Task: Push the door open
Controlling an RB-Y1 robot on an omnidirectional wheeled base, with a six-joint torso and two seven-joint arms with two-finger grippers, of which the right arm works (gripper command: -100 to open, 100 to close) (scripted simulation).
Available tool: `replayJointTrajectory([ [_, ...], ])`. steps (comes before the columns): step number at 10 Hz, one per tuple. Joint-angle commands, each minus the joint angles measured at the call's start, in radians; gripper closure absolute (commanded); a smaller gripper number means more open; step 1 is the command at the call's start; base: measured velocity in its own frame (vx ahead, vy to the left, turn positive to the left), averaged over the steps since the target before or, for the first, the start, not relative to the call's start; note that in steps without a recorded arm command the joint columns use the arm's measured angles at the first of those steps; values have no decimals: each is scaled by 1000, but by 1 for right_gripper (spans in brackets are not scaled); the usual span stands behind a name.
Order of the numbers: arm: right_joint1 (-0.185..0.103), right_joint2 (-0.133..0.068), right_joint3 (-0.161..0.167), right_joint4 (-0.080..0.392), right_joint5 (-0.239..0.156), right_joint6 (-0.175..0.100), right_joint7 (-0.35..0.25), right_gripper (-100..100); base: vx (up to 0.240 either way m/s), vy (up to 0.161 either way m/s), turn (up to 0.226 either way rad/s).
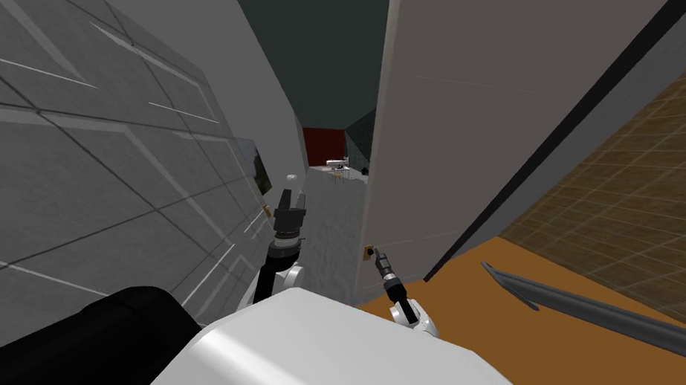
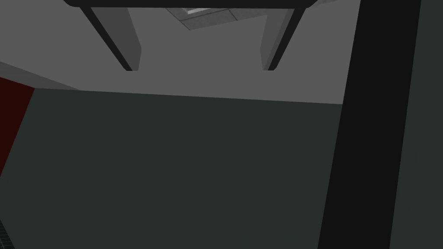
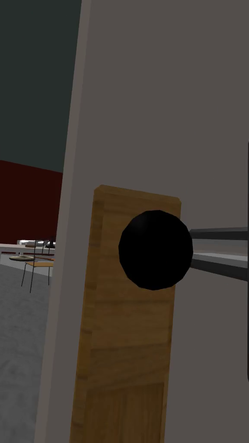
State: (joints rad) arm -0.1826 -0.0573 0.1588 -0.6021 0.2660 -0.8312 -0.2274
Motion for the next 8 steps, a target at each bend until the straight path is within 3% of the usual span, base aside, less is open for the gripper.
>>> replayJointTrajectory([
  [1, 1, -6, 3, -3, 0, 0, -6, -100, 3, 27, -46],
  [5, 3, -5, 8, -8, 1, 0, -17, -100, -185, -32, -19],
  [8, 5, 9, 13, -13, 2, 0, -29, -100, -203, -38, -24],
])
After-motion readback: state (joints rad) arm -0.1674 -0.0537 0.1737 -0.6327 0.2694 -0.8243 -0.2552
